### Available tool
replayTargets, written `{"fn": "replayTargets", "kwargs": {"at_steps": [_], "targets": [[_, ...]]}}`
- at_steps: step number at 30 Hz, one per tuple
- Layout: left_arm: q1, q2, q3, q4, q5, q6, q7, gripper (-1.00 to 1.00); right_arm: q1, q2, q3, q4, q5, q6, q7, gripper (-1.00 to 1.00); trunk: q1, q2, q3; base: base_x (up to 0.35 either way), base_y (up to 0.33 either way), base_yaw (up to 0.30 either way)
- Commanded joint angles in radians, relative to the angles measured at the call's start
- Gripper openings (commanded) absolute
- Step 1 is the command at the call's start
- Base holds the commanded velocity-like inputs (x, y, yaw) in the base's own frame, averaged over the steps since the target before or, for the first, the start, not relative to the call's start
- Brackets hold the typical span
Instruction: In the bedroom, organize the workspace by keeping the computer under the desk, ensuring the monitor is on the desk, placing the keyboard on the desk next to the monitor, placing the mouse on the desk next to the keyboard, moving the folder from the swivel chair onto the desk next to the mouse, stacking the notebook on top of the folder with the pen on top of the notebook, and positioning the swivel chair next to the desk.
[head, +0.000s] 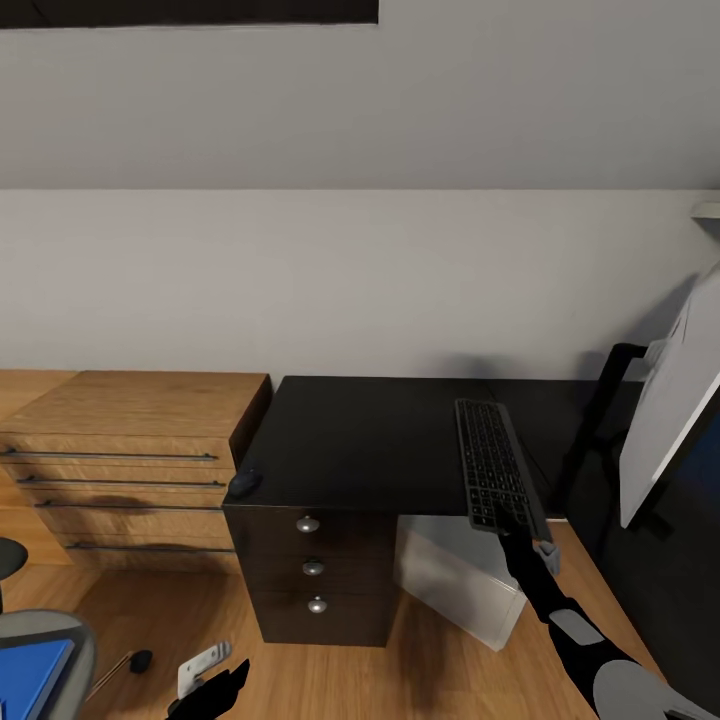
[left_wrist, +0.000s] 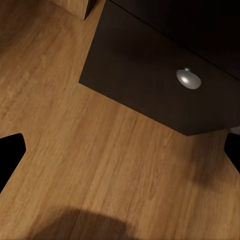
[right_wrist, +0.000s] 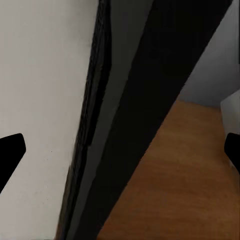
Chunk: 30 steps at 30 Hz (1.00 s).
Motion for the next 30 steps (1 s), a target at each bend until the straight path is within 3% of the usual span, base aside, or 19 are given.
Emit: {"fn": "replayTargets", "kwargs": {"at_steps": [1, 7, 15, 30], "targets": [[0.000, 0.001, -0.006, 0.001, 0.010, -0.004, -0.003, 1.00, -0.001, 0.000, 0.002, 0.001, -0.010, 0.007, 0.004, 1.00, 0.000, 0.000, -0.001, 0.000, 0.000, 0.000], [-0.001, 0.001, -0.006, 0.001, 0.010, -0.004, -0.004, 1.00, -0.001, 0.000, 0.001, 0.000, -0.011, 0.006, 0.004, 1.00, 0.000, 0.000, -0.001, 0.000, 0.000, 0.000], [0.000, 0.001, -0.006, 0.001, 0.008, -0.004, -0.006, 1.00, -0.001, 0.000, 0.001, -0.001, -0.011, 0.007, 0.004, 1.00, -0.031, 0.056, 0.024, 0.000, 0.000, 0.000], [0.000, 0.001, -0.006, 0.001, 0.011, -0.004, -0.005, 1.00, -0.001, 0.000, 0.002, -0.002, -0.010, 0.007, 0.004, 1.00, -0.031, 0.056, 0.024, -0.013, 0.000, 0.000]]}}
